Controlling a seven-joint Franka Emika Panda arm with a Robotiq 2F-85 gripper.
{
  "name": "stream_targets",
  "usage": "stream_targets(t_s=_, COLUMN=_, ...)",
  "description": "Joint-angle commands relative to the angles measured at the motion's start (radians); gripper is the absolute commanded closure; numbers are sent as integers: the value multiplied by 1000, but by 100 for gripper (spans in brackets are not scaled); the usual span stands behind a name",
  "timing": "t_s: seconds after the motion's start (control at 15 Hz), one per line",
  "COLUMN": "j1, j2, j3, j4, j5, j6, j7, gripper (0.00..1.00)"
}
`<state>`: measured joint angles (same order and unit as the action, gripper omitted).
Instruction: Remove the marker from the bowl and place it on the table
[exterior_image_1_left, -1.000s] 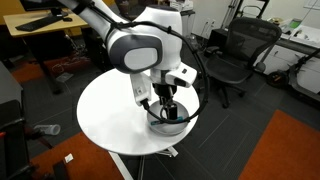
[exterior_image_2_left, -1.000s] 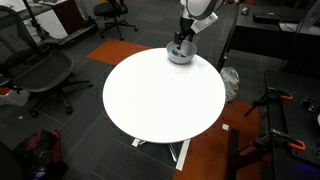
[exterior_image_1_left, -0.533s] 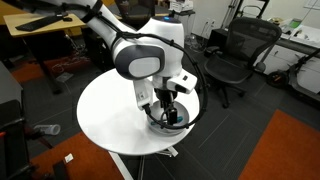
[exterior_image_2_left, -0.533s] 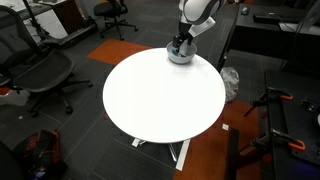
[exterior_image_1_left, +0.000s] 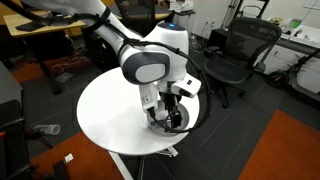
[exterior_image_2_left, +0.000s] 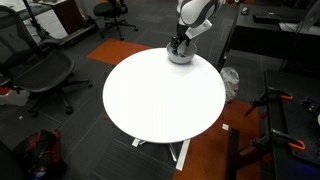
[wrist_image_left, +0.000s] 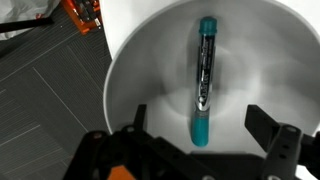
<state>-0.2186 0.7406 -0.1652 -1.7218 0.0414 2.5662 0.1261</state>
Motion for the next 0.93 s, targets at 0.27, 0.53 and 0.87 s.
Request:
stream_targets(t_s=0.27, j1=6, j2=71, j3=-13, j4=76, j5=13, j6=-7, j7=28, gripper=0)
stream_targets(t_s=0.53, j1=5, j2=93, j3=-12, j4=93, j5=14, j6=-10, j7=28, gripper=18)
stream_targets(t_s=0.87, j1=6, j2=108, j3=-13, j4=107, j5=13, j6=-11, j7=29, gripper=57)
